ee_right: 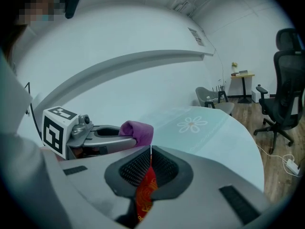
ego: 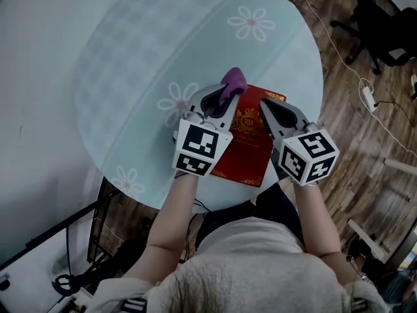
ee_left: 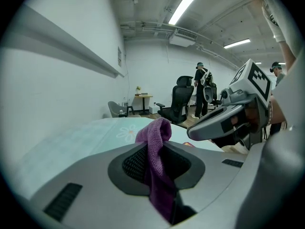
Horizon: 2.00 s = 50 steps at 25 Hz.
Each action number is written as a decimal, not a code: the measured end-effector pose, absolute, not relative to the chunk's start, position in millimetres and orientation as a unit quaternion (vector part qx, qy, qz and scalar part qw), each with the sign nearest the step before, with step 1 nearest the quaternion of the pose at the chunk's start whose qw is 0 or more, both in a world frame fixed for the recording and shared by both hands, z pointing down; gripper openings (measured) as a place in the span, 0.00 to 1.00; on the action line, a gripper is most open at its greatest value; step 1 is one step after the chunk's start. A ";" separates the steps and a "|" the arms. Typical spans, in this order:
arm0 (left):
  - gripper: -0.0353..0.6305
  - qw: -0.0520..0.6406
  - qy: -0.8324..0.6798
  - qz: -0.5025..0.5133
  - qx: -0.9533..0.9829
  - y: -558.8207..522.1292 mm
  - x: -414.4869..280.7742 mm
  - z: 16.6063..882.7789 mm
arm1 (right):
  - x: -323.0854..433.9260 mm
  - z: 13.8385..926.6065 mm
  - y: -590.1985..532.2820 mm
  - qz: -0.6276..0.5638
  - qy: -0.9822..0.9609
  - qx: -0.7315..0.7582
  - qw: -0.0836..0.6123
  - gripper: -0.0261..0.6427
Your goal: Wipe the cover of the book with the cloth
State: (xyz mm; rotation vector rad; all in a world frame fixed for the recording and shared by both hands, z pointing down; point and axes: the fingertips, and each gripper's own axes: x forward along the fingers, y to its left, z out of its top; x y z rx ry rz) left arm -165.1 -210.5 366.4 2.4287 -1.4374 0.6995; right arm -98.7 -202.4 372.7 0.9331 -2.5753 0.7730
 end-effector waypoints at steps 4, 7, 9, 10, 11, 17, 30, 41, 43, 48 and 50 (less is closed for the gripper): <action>0.18 0.122 -0.482 0.260 0.828 -216.0 -162.3 383.6 | -92.6 381.0 -200.9 0.276 -0.889 0.333 0.152 0.07; 0.18 0.133 -0.471 0.269 0.829 -217.9 -159.4 396.0 | -87.5 391.2 -201.1 0.283 -0.882 0.341 0.158 0.07; 0.18 0.138 -0.465 0.271 0.831 -220.1 -156.9 402.6 | -84.0 397.6 -202.6 0.286 -0.879 0.347 0.161 0.07; 0.18 0.140 -0.463 0.272 0.832 -221.7 -155.4 405.4 | -82.4 400.0 -203.7 0.288 -0.877 0.349 0.161 0.07; 0.18 0.142 -0.460 0.273 0.833 -223.2 -153.9 408.0 | -81.0 401.9 -204.7 0.290 -0.876 0.351 0.161 0.07; 0.18 0.141 -0.445 0.289 0.836 -227.6 -145.8 424.4 | -71.7 408.7 -207.9 0.294 -0.867 0.374 0.150 0.07; 0.18 0.137 -0.424 0.324 0.835 -224.6 -140.1 435.4 | -78.9 422.6 -196.9 0.317 -0.863 0.363 0.154 0.07; 0.18 0.118 -0.390 0.352 0.843 -211.7 -136.0 438.7 | -74.5 426.8 -180.8 0.318 -0.865 0.351 0.163 0.07; 0.18 0.117 -0.387 0.355 0.843 -207.4 -135.6 439.8 | -74.3 426.9 -177.6 0.317 -0.867 0.347 0.165 0.07; 0.18 0.118 -0.385 0.360 0.842 -196.4 -134.4 441.7 | -71.5 427.7 -167.5 0.320 -0.870 0.335 0.167 0.07; 0.18 0.114 -0.388 0.362 0.840 -190.5 -134.6 442.3 | -70.6 426.4 -163.8 0.319 -0.872 0.329 0.169 0.07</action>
